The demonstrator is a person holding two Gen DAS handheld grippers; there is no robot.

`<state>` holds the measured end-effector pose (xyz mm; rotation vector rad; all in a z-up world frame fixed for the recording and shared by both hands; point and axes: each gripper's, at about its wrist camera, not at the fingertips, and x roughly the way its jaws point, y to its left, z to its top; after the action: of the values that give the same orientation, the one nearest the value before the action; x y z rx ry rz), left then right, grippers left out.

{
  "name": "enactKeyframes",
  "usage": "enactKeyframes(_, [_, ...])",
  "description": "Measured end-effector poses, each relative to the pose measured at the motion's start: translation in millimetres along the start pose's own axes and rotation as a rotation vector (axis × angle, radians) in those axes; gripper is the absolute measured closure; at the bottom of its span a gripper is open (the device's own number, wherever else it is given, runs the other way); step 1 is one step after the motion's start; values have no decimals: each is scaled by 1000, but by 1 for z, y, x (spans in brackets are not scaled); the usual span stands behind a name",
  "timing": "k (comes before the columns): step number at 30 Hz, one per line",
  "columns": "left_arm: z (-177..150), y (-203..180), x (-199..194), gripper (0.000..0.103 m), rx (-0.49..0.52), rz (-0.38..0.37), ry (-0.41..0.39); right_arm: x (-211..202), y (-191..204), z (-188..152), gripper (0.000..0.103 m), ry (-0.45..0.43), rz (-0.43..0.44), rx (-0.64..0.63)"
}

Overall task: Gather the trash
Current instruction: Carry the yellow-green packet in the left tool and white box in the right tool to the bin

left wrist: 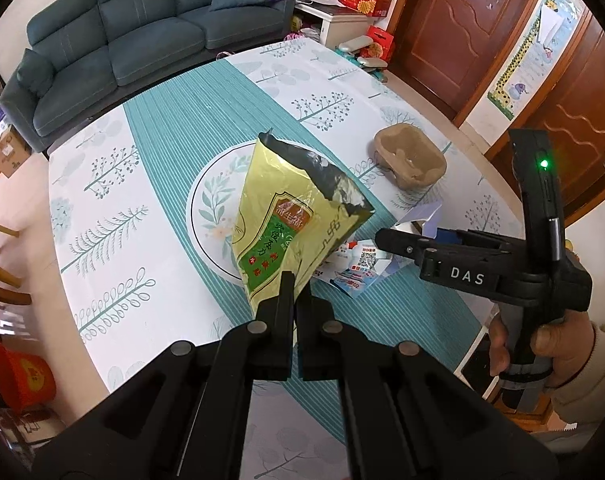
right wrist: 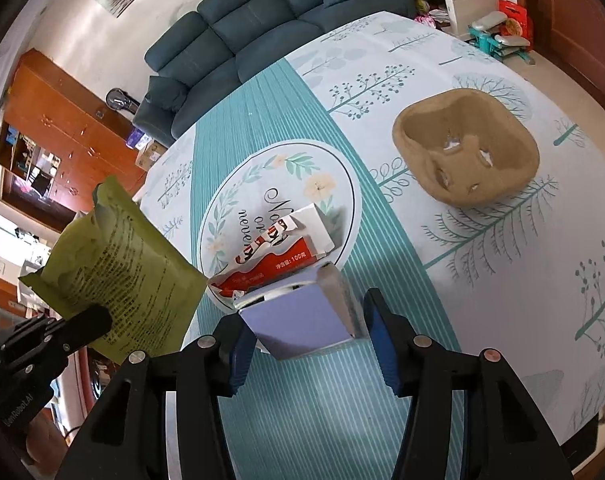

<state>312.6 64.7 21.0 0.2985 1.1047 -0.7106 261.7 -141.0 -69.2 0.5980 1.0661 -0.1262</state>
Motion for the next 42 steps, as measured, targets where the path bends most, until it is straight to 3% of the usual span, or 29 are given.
enactKeyframes(3, [0, -1, -4, 103, -2, -2, -4, -8, -2, 0, 51, -29, 12, -3])
enactKeyframes(10, [0, -8, -12, 103, 13, -2, -25, -26, -3, -1, 63, -70, 3, -16])
enactKeyframes(22, [-25, -52, -44, 103, 2, 11, -69, -75, -14, -24, 67, -104, 71, -103])
enactKeyframes(32, [-102, -146, -72, 103, -127, 105, -112, -132, -54, -84, 67, -30, 183, -281])
enactKeyframes(42, [-189, -225, -77, 103, -234, 92, -42, -169, -94, -164, 67, 77, 227, -334])
